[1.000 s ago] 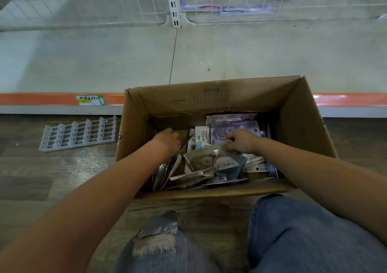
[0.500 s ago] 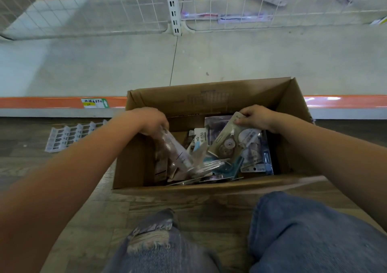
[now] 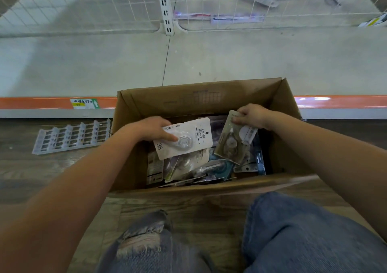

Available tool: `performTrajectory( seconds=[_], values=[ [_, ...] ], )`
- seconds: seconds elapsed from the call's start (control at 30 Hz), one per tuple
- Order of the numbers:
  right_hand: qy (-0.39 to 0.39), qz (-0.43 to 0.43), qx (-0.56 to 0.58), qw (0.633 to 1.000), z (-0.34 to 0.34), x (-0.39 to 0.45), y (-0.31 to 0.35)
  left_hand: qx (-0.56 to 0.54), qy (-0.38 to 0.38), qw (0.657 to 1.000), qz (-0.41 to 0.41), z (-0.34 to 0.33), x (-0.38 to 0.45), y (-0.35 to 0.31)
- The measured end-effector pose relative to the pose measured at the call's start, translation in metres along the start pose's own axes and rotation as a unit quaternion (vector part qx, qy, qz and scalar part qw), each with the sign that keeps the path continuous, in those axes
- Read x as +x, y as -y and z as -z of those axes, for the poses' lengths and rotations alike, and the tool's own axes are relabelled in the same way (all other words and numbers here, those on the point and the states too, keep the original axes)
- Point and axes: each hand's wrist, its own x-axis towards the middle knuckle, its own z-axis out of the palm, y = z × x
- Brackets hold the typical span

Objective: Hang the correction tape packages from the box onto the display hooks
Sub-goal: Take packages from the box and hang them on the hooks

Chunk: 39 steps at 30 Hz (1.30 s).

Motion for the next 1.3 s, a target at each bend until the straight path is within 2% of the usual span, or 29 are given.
performTrajectory(
  seconds=[0.1, 0.2, 0.3, 0.4, 0.47, 0.53, 0.63, 0.73, 0.87, 1.0, 1.13, 1.3],
  values=[
    [0.043, -0.039, -0.017, 0.998, 0.005, -0.002, -0.007, 0.019, 0.025, 0.999, 0.021, -0.015, 0.008, 0.011],
    [0.101, -0.074, 0.018, 0.992, 0.010, -0.006, -0.011, 0.010, 0.037, 0.999, 0.033, -0.024, 0.014, 0.022],
    [0.053, -0.050, 0.011, 0.997, 0.009, 0.001, -0.010, -0.063, 0.030, 0.997, 0.036, -0.026, 0.019, 0.022],
    [-0.019, -0.053, 0.145, 0.988, -0.003, 0.008, -0.007, -0.141, 0.032, 0.989, 0.040, -0.025, 0.023, 0.016],
    [-0.047, -0.084, 0.287, 0.953, -0.017, 0.013, -0.006, -0.173, 0.056, 0.982, 0.046, -0.027, 0.023, 0.012],
    [-0.026, -0.113, 0.372, 0.921, -0.035, 0.012, -0.004, -0.187, 0.081, 0.978, 0.046, -0.034, 0.023, 0.009],
    [0.047, -0.104, 0.293, 0.949, -0.061, 0.009, -0.004, -0.214, 0.072, 0.974, 0.032, -0.045, 0.025, 0.009],
    [0.036, -0.101, 0.272, 0.956, -0.071, 0.013, -0.006, -0.247, 0.064, 0.966, 0.027, -0.047, 0.023, 0.008],
    [0.036, -0.091, 0.288, 0.953, -0.057, 0.012, -0.003, -0.354, 0.035, 0.932, 0.062, -0.045, 0.009, 0.008],
    [0.056, -0.097, 0.261, 0.959, -0.022, -0.020, 0.024, -0.466, 0.028, 0.879, 0.103, -0.027, -0.032, -0.010],
    [0.095, -0.086, 0.314, 0.941, 0.035, -0.066, 0.059, -0.566, 0.035, 0.815, 0.122, 0.015, -0.080, -0.043],
    [0.091, -0.088, 0.379, 0.917, 0.106, -0.139, 0.101, -0.599, 0.040, 0.795, 0.091, 0.080, -0.149, -0.089]
  ],
)
